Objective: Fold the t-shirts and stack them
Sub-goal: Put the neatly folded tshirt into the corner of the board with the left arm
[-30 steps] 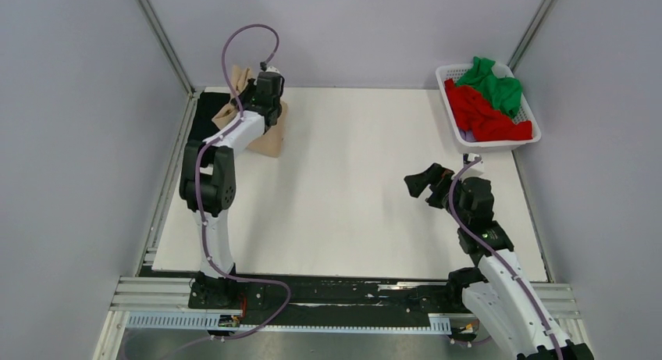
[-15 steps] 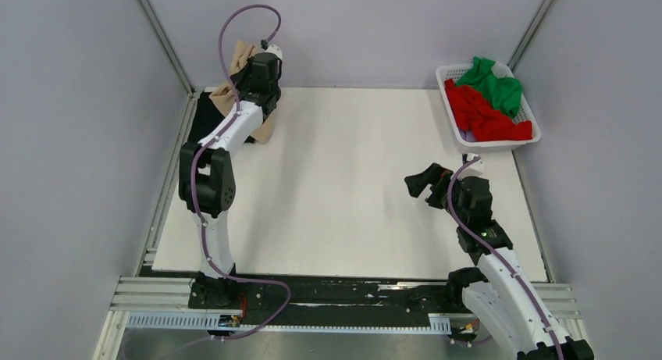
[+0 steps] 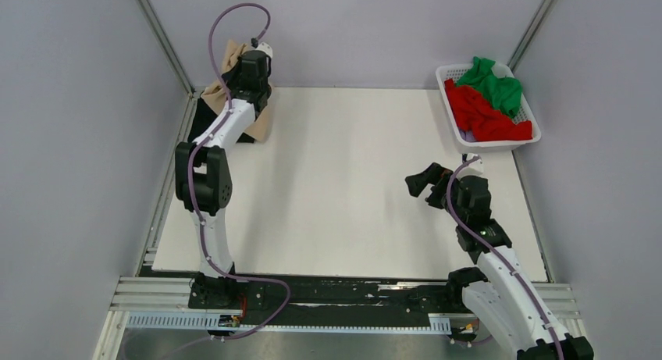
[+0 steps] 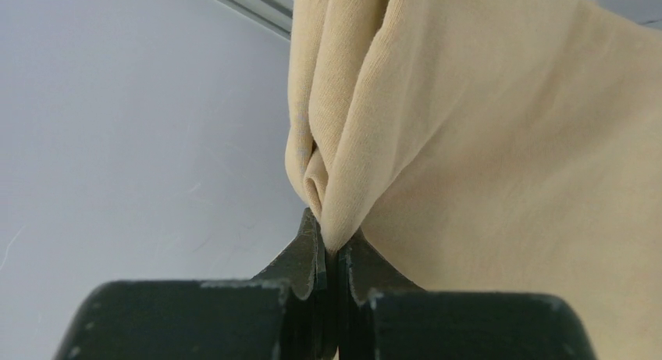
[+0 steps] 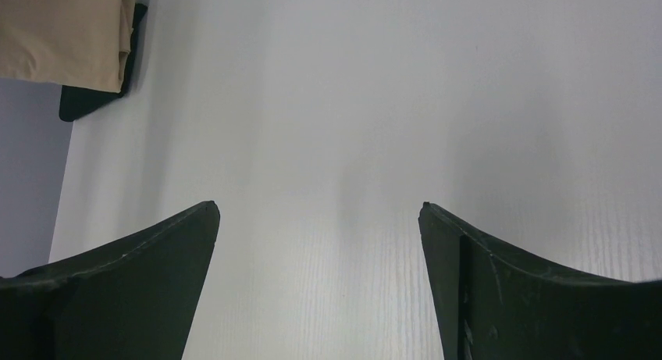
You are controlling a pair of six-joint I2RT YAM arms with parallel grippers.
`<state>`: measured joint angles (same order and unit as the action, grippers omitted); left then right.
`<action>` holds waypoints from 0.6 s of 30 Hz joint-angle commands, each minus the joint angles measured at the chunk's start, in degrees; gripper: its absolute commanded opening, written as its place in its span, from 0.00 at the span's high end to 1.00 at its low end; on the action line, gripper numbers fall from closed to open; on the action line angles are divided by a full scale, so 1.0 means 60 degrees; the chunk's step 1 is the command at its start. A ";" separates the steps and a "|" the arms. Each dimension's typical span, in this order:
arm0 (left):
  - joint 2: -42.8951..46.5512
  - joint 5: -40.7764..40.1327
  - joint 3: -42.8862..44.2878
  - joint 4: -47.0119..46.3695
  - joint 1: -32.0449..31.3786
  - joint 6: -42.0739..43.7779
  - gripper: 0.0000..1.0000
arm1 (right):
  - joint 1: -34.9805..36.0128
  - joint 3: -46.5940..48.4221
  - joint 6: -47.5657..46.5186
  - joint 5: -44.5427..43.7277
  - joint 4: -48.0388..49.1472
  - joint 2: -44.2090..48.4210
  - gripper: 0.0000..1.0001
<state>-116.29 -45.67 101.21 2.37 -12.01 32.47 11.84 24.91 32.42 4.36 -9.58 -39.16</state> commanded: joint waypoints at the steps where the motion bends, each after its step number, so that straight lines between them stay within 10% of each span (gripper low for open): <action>1: -0.0403 -0.0001 0.0742 -0.0439 0.0515 -0.0103 1.00 | -0.0009 0.0009 0.0009 -0.0206 0.0279 -0.0146 0.00; 14: -0.2852 -0.0117 0.2629 0.0241 0.1748 -0.0566 0.95 | -0.0009 -0.0050 -0.0040 -0.0716 0.0416 -0.0422 0.00; 16: -0.3156 -0.0279 0.2968 0.0287 0.1878 -0.0541 0.80 | 0.0002 -0.0043 -0.0043 -0.0715 0.0433 -0.0467 0.00; 18: -0.3301 -0.0358 0.3129 0.0347 0.1953 -0.0685 0.40 | -0.0006 -0.0029 -0.0045 -0.0713 0.0454 -0.0542 0.00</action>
<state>-135.39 -45.65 115.20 5.96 -1.58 30.48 11.81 24.75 32.42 1.48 -9.28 -41.85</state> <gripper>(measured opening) 0.365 0.998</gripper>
